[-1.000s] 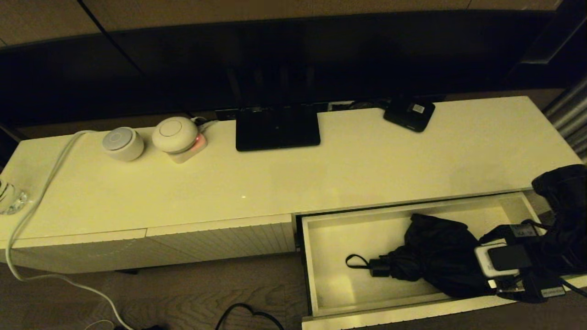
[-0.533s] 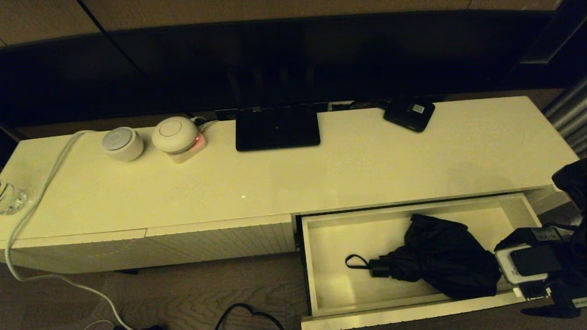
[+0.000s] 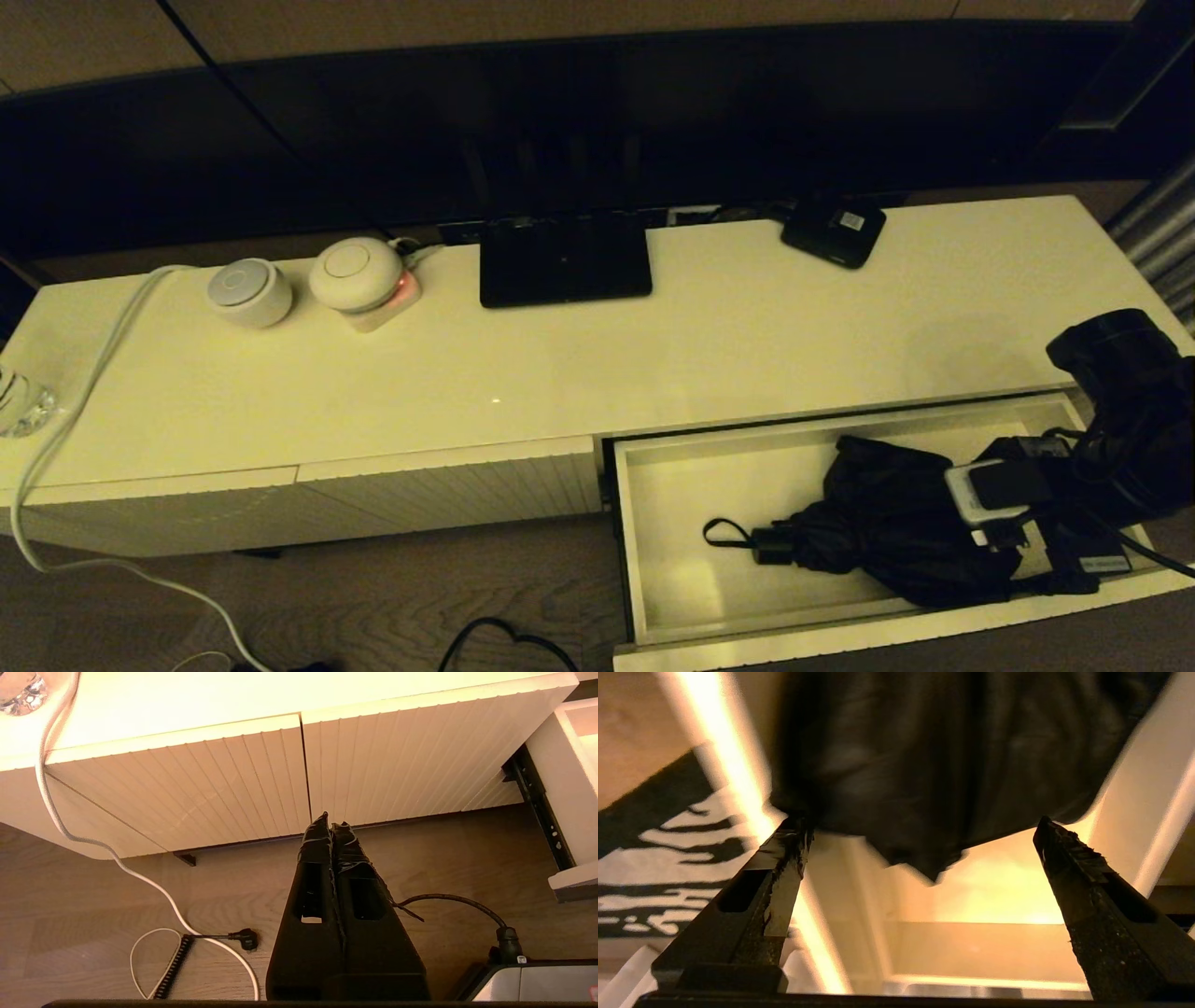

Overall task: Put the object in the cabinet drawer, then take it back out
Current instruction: Take the umbrella out of the drawer and put it on the table

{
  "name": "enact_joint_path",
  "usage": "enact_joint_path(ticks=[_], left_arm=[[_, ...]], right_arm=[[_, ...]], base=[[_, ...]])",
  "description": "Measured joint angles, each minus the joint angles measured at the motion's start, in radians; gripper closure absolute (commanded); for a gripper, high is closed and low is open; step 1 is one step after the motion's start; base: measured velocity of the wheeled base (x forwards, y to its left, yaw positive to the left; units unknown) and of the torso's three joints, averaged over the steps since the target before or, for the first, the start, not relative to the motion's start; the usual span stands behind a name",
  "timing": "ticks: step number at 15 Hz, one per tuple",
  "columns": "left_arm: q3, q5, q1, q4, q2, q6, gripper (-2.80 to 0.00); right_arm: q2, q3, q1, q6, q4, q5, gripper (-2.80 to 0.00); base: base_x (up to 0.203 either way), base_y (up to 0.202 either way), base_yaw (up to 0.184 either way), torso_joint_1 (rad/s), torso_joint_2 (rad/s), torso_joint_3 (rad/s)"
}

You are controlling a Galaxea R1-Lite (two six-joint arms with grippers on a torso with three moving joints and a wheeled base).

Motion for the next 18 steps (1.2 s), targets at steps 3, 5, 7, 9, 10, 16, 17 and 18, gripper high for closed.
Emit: enact_joint_path(ticks=[3,5,7,9,10,16,17,18], left_arm=[[0.0,0.0,0.0,0.0,0.0,0.0,0.0],[0.0,0.0,0.0,0.0,0.0,0.0,0.0],[0.0,0.0,0.0,0.0,0.0,0.0,0.0],[0.0,0.0,0.0,0.0,0.0,0.0,0.0],[0.0,0.0,0.0,0.0,0.0,0.0,0.0],[0.0,0.0,0.0,0.0,0.0,0.001,0.0],[0.0,0.0,0.0,0.0,0.0,0.0,0.0],[0.0,0.0,0.0,0.0,0.0,0.0,0.0]], right_arm=[[0.053,-0.051,-0.001,0.008,-0.012,0.001,-2.8],[0.076,-0.07,-0.002,0.008,-0.014,0.003,-2.8],[0.093,-0.072,-0.002,0.008,-0.039,0.003,-2.8],[0.111,-0.064,0.001,0.009,-0.074,0.005,-2.8],[0.12,-0.06,0.002,0.015,-0.083,0.005,-2.8],[0.179,-0.07,0.023,0.036,-0.159,0.005,-2.8],[0.188,-0.077,0.024,0.036,-0.161,0.005,-2.8],[0.197,-0.081,0.025,0.036,-0.163,0.003,-2.8]], base=[[0.0,0.0,0.0,0.0,0.0,0.0],[0.0,0.0,0.0,0.0,0.0,0.0],[0.0,0.0,0.0,0.0,0.0,0.0],[0.0,0.0,0.0,0.0,0.0,0.0],[0.0,0.0,0.0,0.0,0.0,0.0],[0.0,0.0,0.0,0.0,0.0,0.0],[0.0,0.0,0.0,0.0,0.0,0.0],[0.0,0.0,0.0,0.0,0.0,0.0]])
